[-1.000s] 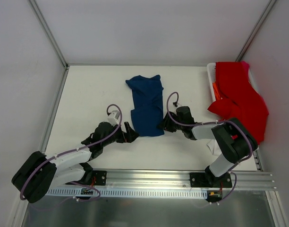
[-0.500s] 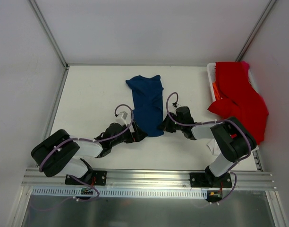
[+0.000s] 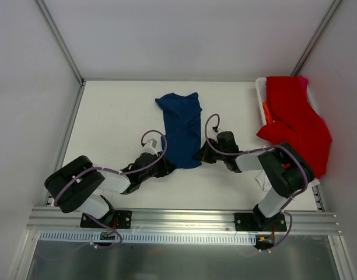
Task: Fold and stack the t-shirts
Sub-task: Grab one side of the 2/3 rectangular tshirt with both arms
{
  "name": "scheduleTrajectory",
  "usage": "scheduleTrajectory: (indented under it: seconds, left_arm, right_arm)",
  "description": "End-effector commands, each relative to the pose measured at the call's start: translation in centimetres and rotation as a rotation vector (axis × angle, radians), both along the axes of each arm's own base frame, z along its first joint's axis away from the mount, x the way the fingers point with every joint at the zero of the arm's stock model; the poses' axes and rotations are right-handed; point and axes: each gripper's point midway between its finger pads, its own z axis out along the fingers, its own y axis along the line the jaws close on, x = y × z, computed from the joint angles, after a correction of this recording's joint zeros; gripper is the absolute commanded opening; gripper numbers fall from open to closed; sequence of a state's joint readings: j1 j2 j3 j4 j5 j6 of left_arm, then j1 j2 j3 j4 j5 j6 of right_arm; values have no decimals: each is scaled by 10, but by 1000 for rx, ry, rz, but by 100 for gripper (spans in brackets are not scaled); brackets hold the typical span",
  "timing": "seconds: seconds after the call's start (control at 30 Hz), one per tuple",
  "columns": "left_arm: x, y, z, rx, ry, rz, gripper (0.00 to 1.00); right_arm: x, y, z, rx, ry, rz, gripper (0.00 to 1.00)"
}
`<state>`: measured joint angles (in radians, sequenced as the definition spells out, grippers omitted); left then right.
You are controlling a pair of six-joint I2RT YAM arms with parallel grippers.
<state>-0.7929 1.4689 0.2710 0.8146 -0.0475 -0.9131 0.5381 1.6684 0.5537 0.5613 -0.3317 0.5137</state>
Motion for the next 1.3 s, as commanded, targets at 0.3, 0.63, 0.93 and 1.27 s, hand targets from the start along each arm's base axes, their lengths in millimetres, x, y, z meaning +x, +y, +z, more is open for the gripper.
scheduleTrajectory:
  seconds: [0.3,0.63,0.93,1.27]
  left_arm:
    - [-10,28,-37,227,78,41,0]
    - [-53,8,4,220,5,-46,0]
    - [-88,9,52,158,-68,-72,0]
    - [-80,4,103,148,-170,-71,0]
  right_arm:
    - [-25,-10,-23,-16,88,-32,1]
    - [-105,-22,-11,-199,43,-65,1]
    - [-135,-43,12,-273,-13,-120,0]
    - [-130,-58,47,-314,-48,-214,0]
